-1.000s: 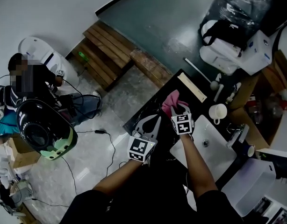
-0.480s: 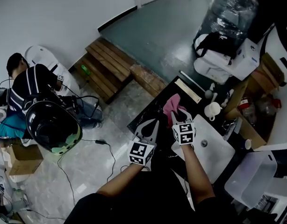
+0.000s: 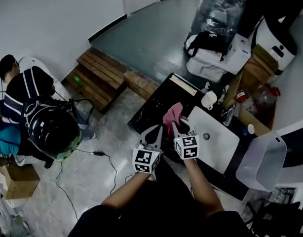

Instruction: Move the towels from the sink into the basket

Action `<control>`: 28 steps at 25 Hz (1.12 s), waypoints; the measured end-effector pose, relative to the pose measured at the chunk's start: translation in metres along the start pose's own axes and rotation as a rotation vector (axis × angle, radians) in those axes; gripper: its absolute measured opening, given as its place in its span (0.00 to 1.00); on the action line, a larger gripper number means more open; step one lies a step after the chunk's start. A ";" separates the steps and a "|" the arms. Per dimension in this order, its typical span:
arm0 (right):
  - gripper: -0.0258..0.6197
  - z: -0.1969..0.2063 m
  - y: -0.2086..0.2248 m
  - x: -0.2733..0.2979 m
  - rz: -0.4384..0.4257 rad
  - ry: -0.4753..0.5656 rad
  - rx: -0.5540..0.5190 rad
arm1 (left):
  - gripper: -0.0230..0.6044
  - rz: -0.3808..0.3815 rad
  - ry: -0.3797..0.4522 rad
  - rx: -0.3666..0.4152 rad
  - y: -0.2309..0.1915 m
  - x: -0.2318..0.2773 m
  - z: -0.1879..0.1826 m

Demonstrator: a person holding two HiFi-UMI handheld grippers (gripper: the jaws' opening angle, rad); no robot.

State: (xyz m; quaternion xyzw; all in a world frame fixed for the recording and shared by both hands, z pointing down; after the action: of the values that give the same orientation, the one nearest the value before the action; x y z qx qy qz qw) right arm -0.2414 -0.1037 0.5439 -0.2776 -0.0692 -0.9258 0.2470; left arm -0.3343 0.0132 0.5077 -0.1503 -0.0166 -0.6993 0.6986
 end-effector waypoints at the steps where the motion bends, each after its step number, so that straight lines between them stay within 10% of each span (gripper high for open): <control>1: 0.20 0.003 -0.004 -0.009 0.008 0.005 0.006 | 0.06 0.007 0.000 -0.005 0.004 -0.003 0.002; 15: 0.21 0.034 0.001 -0.099 0.053 0.049 0.030 | 0.06 0.081 -0.018 0.017 0.072 -0.009 0.007; 28: 0.21 0.091 0.117 -0.239 0.169 0.111 0.088 | 0.06 0.211 -0.028 0.076 0.254 0.037 0.015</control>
State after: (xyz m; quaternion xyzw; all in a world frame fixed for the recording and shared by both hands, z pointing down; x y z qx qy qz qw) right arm 0.0336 -0.0814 0.4875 -0.2194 -0.0721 -0.9119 0.3393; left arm -0.0809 -0.0254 0.4837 -0.1343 -0.0373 -0.6185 0.7734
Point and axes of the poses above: the fingertips, and each gripper's own axes: x forward along the fingers, y to its right, z out of its underside, the point moved 7 cm from there along -x, backward along the fingers, and after that the axes turned 8 degrees about -y, right-handed, at the moved point
